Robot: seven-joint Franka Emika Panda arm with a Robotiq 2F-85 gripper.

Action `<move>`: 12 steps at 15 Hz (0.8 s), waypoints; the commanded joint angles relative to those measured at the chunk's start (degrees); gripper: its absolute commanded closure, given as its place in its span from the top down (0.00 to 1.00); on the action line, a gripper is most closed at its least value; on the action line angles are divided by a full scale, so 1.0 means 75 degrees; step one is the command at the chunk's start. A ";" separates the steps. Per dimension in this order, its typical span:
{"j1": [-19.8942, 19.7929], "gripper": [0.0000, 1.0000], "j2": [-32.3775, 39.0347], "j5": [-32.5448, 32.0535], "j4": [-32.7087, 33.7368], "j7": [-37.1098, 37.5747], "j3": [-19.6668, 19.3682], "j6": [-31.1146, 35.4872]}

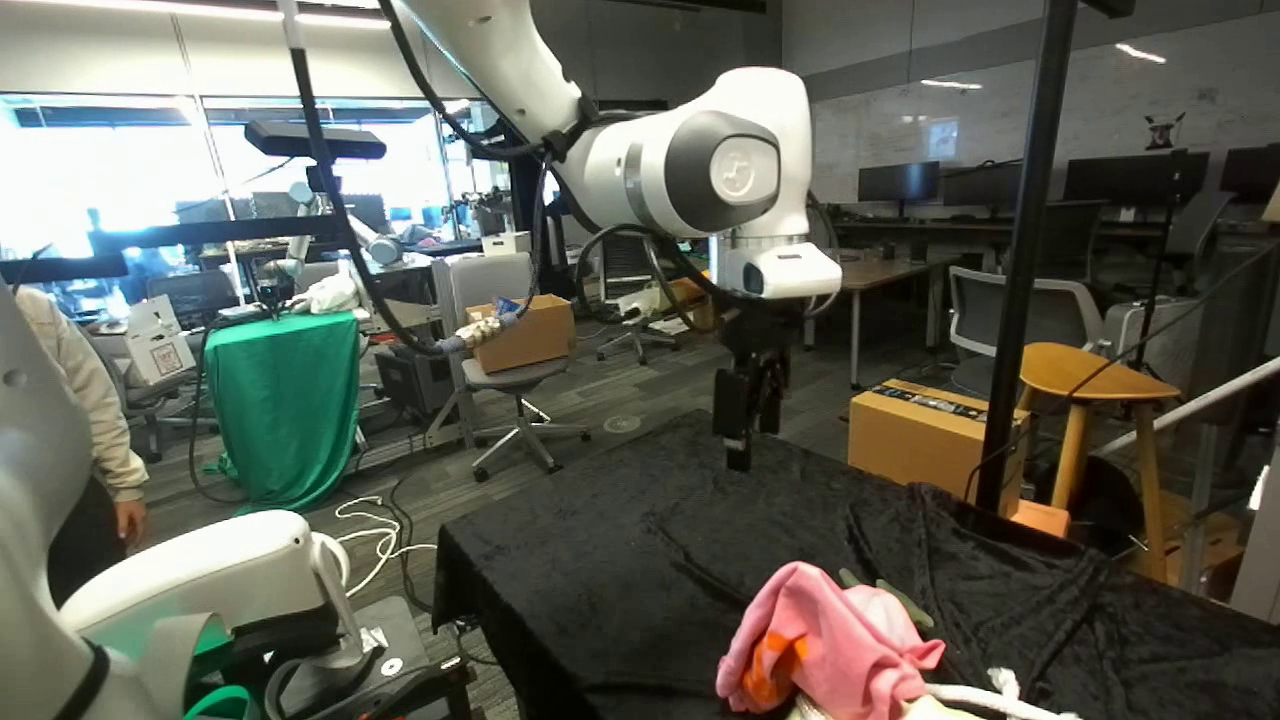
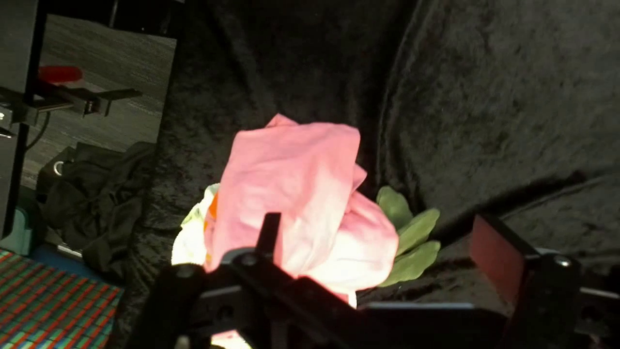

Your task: Gather all the objects on the table and put them in one place

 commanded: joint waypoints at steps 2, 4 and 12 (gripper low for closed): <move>0.0325 1.00 -0.1373 0.0613 -0.0747 -0.1723 0.0287 -0.0865; 0.0403 1.00 -0.1877 0.0781 -0.1003 -0.2517 0.0347 -0.1305; 0.0351 1.00 -0.3949 0.0622 -0.2382 -0.5988 0.0286 -0.2074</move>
